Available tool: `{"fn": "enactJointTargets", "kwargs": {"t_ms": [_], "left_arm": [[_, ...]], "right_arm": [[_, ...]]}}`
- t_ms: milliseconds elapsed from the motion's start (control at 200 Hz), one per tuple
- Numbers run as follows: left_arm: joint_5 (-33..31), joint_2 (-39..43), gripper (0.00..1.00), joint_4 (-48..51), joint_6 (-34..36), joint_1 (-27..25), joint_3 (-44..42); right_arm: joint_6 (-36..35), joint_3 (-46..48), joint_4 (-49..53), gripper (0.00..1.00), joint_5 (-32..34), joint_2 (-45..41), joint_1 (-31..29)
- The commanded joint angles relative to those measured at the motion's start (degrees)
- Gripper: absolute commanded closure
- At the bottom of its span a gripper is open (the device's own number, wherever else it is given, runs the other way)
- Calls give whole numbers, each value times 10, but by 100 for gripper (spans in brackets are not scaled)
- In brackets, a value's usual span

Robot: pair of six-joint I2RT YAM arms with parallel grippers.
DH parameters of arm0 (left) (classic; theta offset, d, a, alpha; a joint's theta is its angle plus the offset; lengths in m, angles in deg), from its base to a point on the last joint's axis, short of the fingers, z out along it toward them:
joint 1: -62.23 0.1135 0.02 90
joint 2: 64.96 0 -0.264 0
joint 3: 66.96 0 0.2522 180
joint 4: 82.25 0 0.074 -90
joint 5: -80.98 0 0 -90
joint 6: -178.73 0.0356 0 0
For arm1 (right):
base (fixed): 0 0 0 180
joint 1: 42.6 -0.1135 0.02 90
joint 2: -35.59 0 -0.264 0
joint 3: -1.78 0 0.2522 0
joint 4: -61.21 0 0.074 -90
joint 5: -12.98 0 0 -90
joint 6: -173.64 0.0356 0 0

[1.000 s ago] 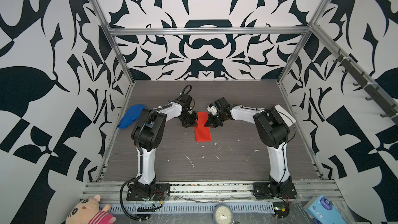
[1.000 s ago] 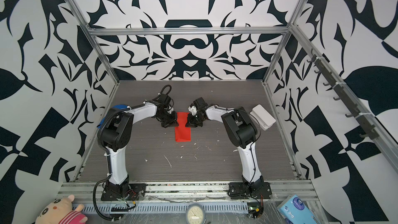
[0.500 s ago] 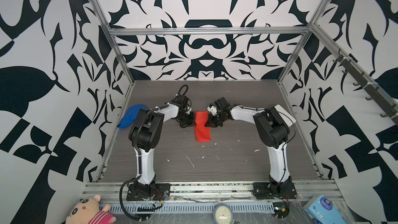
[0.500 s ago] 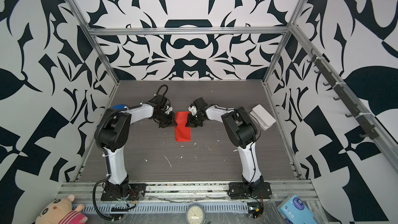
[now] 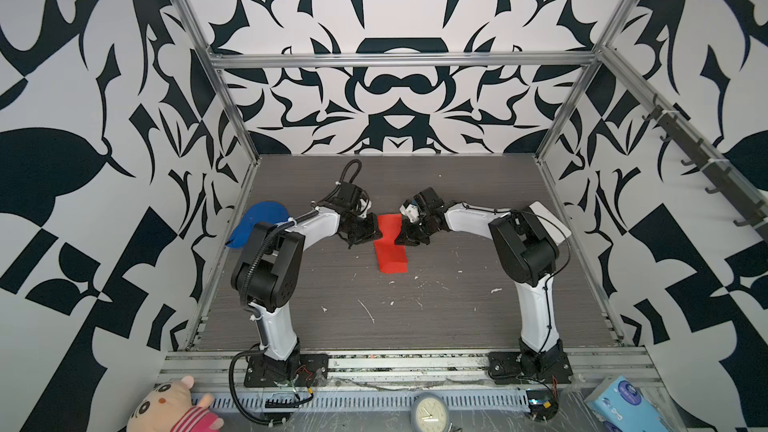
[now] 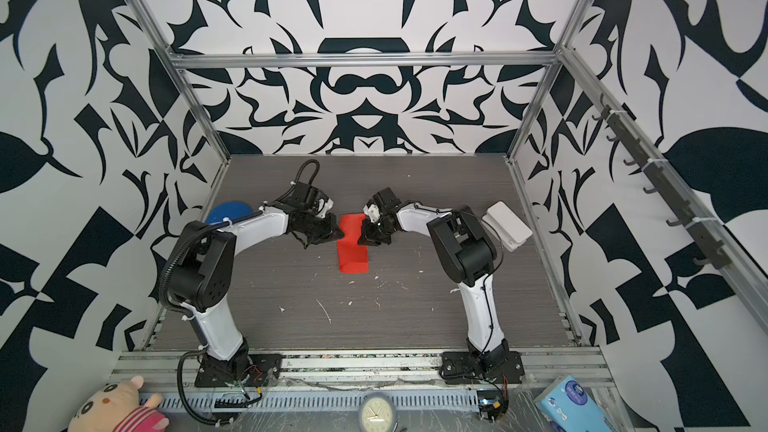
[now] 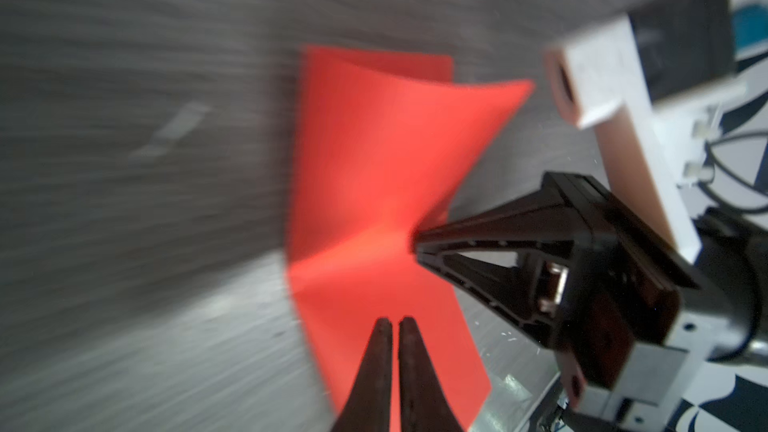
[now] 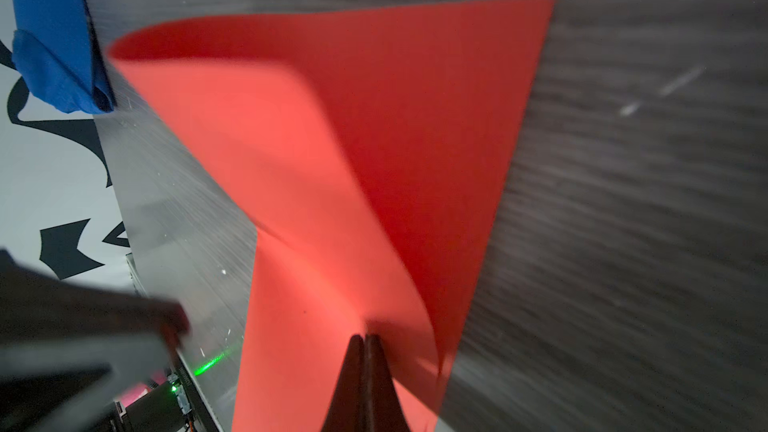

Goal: Fold a paper plane with a square sheet of paper (pick it up from the middle)

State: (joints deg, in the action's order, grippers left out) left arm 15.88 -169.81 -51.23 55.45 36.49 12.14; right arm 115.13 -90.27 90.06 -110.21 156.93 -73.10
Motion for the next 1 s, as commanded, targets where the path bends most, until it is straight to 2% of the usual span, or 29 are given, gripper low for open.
{"fn": "enactJointTargets", "kwargs": {"t_ms": [0,345,810,995], "left_arm": [[-12,-18,90,-17,-41,-23,-11],[-48,-35,91,7,-46,-20,-20],[-34,-35,91,-11,-52,7,-63],[-18,-8,91,-23,-60,41,-106]], "right_arm": [[-5,21,65,100,79,34,2],[-4,23,64,100,82,36,1],[-6,26,70,100,91,41,1],[-8,23,82,100,106,45,1]]}}
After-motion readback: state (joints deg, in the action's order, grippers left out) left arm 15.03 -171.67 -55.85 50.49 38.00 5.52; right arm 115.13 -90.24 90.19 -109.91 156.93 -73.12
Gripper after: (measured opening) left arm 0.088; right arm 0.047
